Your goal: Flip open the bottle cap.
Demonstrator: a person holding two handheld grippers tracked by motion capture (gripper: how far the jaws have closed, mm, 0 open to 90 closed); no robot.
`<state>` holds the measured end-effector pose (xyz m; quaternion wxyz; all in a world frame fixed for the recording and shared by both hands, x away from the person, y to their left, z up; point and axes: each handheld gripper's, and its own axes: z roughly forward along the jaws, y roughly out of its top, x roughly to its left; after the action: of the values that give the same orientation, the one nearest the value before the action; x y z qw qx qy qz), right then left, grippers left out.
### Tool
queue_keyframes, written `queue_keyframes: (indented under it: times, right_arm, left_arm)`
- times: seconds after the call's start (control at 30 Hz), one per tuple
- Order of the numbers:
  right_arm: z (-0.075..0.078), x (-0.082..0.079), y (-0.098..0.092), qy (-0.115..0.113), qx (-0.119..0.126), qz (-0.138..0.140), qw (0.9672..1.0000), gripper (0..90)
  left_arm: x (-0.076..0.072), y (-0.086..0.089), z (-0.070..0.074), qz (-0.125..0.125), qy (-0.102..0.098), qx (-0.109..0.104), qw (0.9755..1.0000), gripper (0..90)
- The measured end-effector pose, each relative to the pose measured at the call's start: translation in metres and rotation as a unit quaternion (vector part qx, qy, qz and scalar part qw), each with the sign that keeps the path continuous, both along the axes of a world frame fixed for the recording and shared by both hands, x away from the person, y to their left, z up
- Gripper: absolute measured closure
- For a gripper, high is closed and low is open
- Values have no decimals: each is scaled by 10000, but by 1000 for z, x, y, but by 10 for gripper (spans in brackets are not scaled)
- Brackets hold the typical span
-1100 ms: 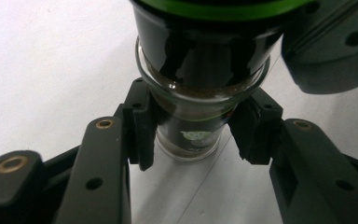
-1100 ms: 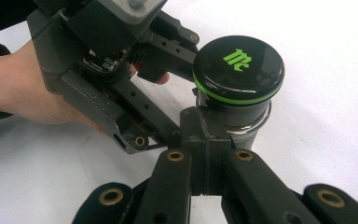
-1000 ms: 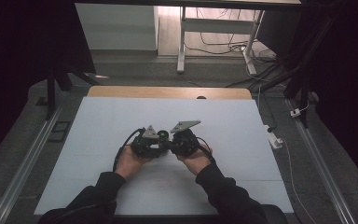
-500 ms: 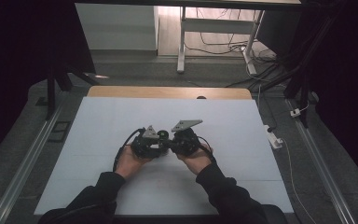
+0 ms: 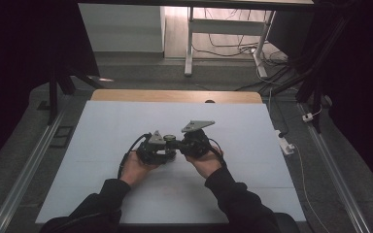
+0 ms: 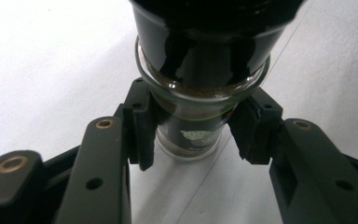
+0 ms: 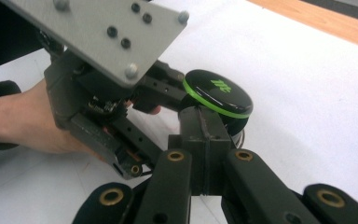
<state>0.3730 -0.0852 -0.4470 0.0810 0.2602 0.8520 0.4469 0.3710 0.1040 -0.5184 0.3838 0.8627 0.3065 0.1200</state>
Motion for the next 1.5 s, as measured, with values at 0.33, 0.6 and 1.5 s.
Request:
queue_keyframes:
  times: [0.33,0.6,1.5]
  right_arm:
    - [7,7,1,-68,63,-66,9999,896]
    - [11,18,3,-106,73,-170,9998,896]
    - [10,25,-3,-67,94,-202,9997,857]
  left_arm:
    - [0,0,0,8,-5,-7,10000,537]
    - [-1,0,0,5,-25,2,10000,537]
    - [2,2,-1,-72,16,-92,9999,524]
